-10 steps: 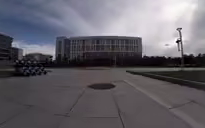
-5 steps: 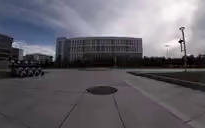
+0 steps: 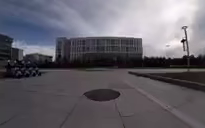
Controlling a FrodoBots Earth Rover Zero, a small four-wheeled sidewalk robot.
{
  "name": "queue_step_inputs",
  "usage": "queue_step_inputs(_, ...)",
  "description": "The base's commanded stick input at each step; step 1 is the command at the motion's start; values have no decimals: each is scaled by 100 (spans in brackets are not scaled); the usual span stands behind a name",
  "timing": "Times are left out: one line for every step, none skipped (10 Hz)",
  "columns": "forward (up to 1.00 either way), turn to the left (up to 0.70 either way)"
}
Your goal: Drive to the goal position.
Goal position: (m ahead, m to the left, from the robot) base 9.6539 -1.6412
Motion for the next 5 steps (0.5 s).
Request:
queue_step_inputs(70,0)
queue_step_inputs(70,0)
queue_step_inputs(70,0)
queue_step_inputs(70,0)
queue_step_inputs(70,0)
